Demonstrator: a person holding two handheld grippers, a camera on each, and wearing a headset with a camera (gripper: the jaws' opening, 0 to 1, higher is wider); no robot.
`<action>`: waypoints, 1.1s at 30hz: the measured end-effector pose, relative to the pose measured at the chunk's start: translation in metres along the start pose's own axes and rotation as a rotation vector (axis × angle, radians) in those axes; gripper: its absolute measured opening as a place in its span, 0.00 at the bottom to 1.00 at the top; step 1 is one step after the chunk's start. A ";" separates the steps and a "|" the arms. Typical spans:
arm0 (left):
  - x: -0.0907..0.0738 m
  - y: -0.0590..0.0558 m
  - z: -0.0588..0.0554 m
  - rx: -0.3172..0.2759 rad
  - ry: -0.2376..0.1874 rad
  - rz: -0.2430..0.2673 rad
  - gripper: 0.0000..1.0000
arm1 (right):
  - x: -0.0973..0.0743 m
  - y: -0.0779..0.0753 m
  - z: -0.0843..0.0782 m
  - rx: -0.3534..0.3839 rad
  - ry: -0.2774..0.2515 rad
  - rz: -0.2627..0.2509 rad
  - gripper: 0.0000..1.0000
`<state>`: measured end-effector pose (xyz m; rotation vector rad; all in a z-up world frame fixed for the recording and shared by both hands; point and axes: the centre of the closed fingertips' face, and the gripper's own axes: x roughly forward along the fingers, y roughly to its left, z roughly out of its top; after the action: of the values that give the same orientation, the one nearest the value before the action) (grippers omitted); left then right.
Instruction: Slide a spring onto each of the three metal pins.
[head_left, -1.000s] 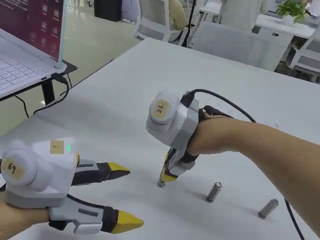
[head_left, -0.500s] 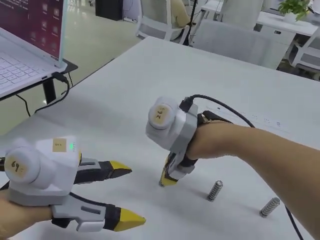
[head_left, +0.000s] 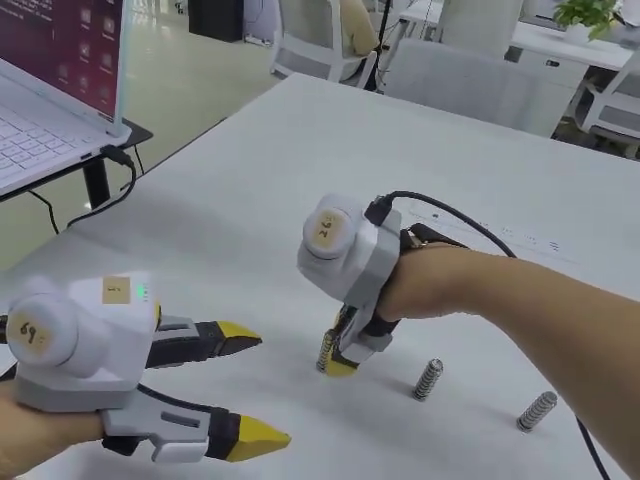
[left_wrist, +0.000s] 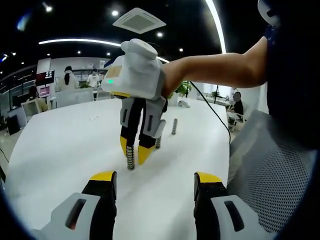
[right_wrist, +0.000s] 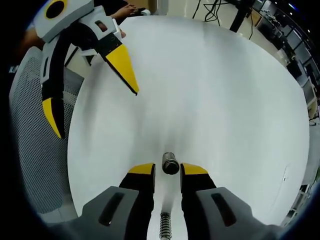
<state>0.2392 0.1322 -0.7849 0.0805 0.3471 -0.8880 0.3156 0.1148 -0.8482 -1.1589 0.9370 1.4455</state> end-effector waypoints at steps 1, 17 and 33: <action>0.000 0.000 0.000 -0.001 0.001 -0.001 0.58 | 0.000 0.000 -0.001 0.003 -0.002 0.000 0.19; 0.002 0.005 -0.001 0.001 0.003 -0.005 0.58 | -0.018 0.006 -0.013 0.066 -0.070 -0.021 0.20; 0.008 0.003 -0.001 0.001 0.012 -0.021 0.58 | -0.042 0.029 -0.024 0.147 -0.206 -0.049 0.22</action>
<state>0.2456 0.1284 -0.7884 0.0838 0.3594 -0.9085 0.2925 0.0765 -0.8142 -0.9010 0.8494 1.4022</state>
